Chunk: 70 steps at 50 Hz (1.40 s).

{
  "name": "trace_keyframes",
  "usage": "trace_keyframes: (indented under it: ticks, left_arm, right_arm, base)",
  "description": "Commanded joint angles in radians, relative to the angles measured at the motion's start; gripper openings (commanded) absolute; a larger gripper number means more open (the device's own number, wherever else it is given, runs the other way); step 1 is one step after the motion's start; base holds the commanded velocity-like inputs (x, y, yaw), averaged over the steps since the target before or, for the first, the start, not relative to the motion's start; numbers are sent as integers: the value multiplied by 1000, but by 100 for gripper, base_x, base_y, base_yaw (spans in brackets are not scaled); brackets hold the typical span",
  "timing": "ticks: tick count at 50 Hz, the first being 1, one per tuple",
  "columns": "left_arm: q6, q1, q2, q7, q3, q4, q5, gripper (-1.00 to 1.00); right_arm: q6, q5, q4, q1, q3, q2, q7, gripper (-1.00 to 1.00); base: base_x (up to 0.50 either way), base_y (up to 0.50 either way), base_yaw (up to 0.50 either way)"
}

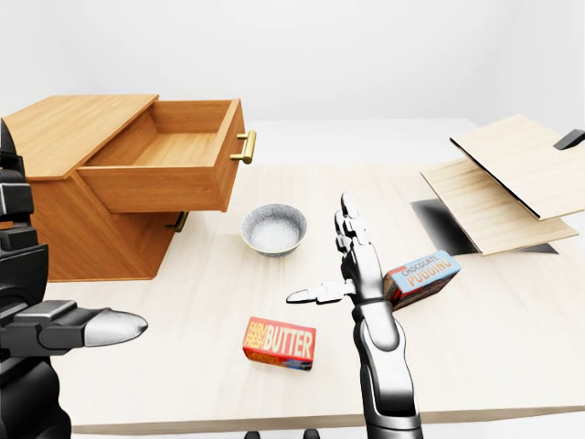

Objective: Close the top drawer of the cabinet.

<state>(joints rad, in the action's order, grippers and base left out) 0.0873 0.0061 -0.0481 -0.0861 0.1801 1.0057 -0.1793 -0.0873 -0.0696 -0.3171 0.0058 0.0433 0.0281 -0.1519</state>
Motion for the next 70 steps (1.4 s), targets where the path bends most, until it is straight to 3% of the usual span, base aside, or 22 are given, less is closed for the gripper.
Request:
trace_keyframes:
  ticks: [1,9,20,25,36,52,70]
  left_arm:
    - [0,-7,-2,-1,-7,5,13,100]
    - [0,-66,-11,12,-37,-73,47,100]
    - [0,-288,-32,56,-105,-360,104,100]
    - [0,-387,-17,62,-146,-486,151,100]
    - [0,-504,51,50,-227,-638,240,100]
    - [0,-524,114,4,-272,-754,307,100]
    - [0,-502,158,14,-302,-873,367,100]
  right_arm:
    - [0,17,4,5,-5,-1,6,100]
    - [0,30,6,16,-10,-3,8,100]
    - [0,33,-25,48,-8,-4,-2,100]
    - [0,35,-41,54,-6,-4,-4,100]
    - [0,42,-93,61,-11,-5,-2,100]
    - [0,46,-129,74,-8,-7,-4,100]
    - [0,50,-116,76,-4,-7,-2,100]
  base:
    - [0,0,0]
    - [0,0,0]
    - [0,0,0]
    - [0,0,0]
    - [0,0,0]
    - [0,0,0]
    - [0,0,0]
